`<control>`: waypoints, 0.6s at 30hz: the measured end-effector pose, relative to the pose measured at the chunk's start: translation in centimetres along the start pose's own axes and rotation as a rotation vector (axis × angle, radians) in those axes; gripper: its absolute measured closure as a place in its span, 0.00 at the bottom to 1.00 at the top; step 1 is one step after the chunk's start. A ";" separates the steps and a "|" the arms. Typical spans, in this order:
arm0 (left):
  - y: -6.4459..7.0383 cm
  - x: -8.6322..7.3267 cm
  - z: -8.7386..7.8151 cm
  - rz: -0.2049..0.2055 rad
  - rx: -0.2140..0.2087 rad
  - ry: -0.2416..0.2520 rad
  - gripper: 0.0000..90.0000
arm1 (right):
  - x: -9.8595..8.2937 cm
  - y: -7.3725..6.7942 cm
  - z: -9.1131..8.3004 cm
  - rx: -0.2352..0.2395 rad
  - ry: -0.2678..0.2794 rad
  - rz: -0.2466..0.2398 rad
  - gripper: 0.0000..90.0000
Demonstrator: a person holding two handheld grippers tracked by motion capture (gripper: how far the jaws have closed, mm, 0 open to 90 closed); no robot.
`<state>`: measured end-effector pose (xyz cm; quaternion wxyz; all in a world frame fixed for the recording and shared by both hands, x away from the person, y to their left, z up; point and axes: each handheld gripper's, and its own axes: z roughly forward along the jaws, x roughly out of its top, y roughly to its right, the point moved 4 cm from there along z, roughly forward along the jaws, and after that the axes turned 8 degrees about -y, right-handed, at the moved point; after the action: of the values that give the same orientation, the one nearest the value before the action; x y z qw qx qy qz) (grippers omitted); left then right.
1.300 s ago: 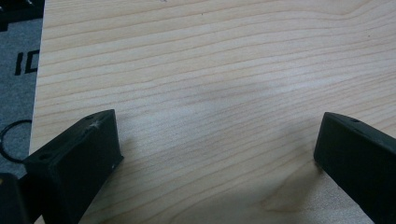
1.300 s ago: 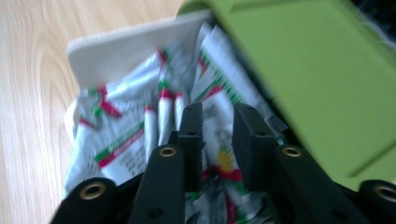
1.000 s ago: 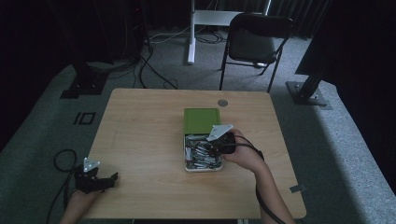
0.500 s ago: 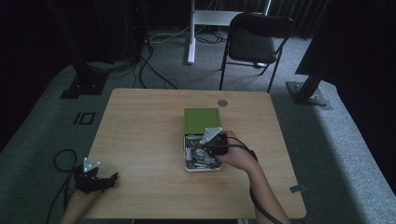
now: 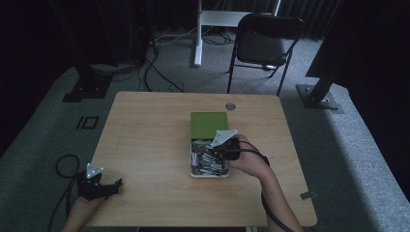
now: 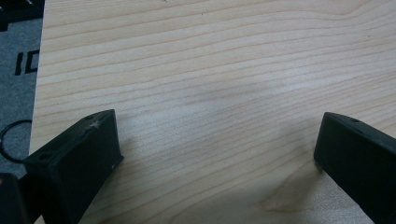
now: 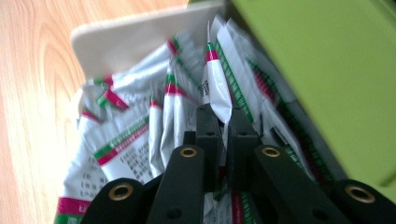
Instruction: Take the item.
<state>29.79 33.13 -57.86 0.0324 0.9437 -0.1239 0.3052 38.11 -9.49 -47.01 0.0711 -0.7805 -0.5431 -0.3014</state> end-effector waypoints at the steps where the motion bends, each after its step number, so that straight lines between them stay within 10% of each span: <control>1: 0.0 0.0 0.0 0.000 0.000 0.000 0.01 | 0.0 0.0 -0.3 0.001 0.006 0.004 0.96; 18: 0.0 0.0 0.0 0.000 0.000 0.000 0.01 | -0.1 0.7 -4.9 -0.014 0.273 0.205 0.97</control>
<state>29.79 33.13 -57.86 0.0324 0.9436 -0.1237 0.3053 36.79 -11.99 -42.99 0.1692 -0.7842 -0.4436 -0.3996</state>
